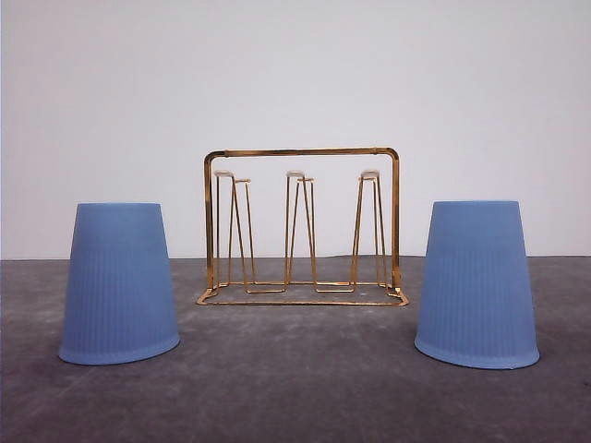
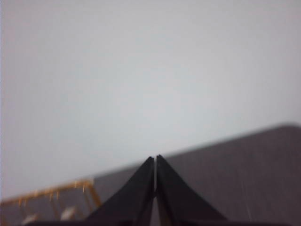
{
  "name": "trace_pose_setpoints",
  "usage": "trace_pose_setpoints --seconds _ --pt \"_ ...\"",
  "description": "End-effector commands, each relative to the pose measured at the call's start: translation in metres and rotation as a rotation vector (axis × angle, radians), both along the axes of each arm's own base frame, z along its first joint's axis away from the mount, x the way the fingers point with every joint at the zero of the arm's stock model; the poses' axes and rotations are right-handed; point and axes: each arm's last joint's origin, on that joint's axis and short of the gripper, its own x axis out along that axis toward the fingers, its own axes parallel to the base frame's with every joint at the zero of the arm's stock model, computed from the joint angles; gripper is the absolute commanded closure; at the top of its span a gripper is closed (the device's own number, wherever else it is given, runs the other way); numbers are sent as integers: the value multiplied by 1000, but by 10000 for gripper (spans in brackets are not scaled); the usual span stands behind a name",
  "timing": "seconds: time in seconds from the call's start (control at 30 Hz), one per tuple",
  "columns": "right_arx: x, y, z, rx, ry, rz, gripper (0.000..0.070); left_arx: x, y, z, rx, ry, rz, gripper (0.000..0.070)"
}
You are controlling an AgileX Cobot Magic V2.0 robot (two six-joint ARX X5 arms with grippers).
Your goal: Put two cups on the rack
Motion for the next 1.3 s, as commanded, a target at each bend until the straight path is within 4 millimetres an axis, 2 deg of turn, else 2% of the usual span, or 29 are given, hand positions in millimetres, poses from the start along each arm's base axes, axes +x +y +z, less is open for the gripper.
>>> trace_pose_setpoints --seconds 0.0,0.17,0.3,0.47,0.73,0.83,0.87,0.9,0.93,1.0,1.03,1.07,1.27 --pt "-3 1 8 -6 63 26 697 -1 -1 10 46 48 -35 689" --pt "-3 4 21 -115 210 143 697 8 -4 25 91 246 -175 689" --pt "6 7 16 -163 337 234 697 17 -7 28 97 338 -271 689" --pt "15 13 9 -215 434 321 697 23 -17 26 181 353 -402 688" --pt "22 26 5 -348 457 470 697 25 -37 23 467 302 -643 683" --pt "22 27 4 -389 454 490 693 25 -40 22 511 286 -678 676" --pt "22 27 4 -395 453 491 672 25 -40 22 513 286 -682 665" --pt "22 27 4 -397 453 491 632 25 -41 22 511 287 -685 645" --pt "22 27 4 -398 452 490 535 25 -41 22 505 288 -690 565" --pt "22 27 4 -397 452 489 326 25 -41 22 471 297 -690 322" --pt "22 27 4 -396 452 489 260 25 -41 22 447 305 -685 246" --pt "22 27 4 -396 452 489 226 25 -41 22 422 312 -684 208" --pt "22 27 4 -389 454 489 220 29 -46 20 310 375 -693 184"
